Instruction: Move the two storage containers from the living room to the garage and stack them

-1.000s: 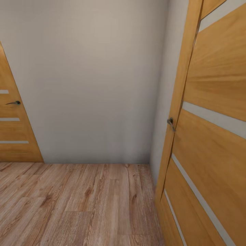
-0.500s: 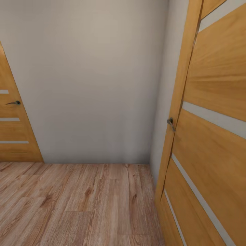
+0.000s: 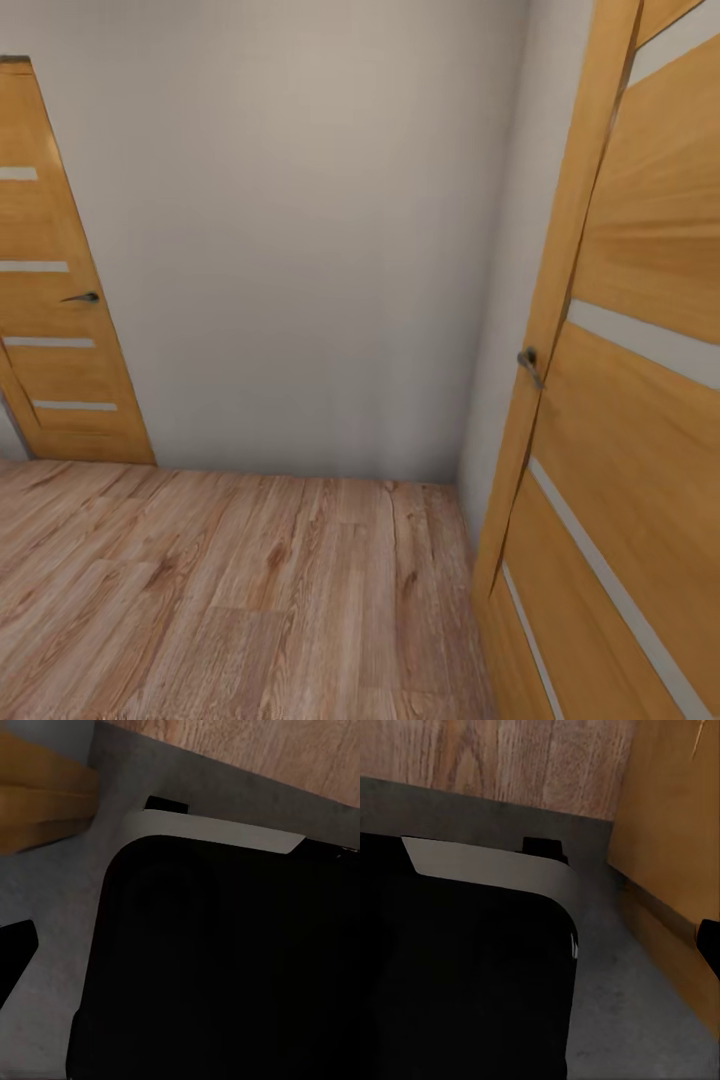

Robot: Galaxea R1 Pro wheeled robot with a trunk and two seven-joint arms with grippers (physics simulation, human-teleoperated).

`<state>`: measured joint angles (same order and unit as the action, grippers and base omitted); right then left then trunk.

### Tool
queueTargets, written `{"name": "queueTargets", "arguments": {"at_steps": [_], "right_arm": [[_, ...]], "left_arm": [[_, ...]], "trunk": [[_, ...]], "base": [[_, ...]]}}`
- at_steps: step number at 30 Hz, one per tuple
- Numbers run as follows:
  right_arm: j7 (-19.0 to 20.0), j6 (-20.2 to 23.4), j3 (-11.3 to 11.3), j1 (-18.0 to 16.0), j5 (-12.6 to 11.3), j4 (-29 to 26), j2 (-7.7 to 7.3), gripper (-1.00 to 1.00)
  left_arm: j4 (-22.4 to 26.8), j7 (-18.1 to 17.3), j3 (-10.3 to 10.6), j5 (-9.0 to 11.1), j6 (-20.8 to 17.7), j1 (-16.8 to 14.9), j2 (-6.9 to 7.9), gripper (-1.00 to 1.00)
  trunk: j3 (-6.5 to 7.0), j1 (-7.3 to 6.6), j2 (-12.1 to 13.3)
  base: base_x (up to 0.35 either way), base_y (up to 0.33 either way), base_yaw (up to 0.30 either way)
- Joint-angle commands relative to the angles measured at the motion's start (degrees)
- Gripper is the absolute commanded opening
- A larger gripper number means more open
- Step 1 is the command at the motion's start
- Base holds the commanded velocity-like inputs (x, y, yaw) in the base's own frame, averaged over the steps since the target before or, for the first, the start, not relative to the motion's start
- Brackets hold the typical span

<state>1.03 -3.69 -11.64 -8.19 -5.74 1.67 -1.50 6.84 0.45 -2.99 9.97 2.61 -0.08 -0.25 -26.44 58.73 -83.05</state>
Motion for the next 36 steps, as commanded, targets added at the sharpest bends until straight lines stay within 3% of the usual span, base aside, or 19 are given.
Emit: {"name": "queueTargets", "arguments": {"at_steps": [1,13,36], "right_arm": [[0.11,-0.35,-0.49,-0.07,-0.59,0.18,0.01,1.00],[0.12,-0.55,-0.49,-0.07,-0.51,0.17,0.01,1.00],[0.14,-0.53,-0.59,-0.07,-0.42,0.16,0.00,1.00]], "left_arm": [[0.02,0.05,-0.27,0.14,0.11,-0.01,-0.04,1.00],[0.02,-0.01,-0.26,0.14,0.11,-0.01,-0.02,1.00],[0.02,-0.01,-0.29,0.05,0.11,-0.01,0.07,1.00]], "trunk": [[-0.05,0.00,-0.03],[-0.05,0.00,-0.03],[-0.05,0.00,-0.03]], "base": [[0.000,0.000,0.267],[0.000,0.000,0.126],[0.000,0.000,0.006]]}}
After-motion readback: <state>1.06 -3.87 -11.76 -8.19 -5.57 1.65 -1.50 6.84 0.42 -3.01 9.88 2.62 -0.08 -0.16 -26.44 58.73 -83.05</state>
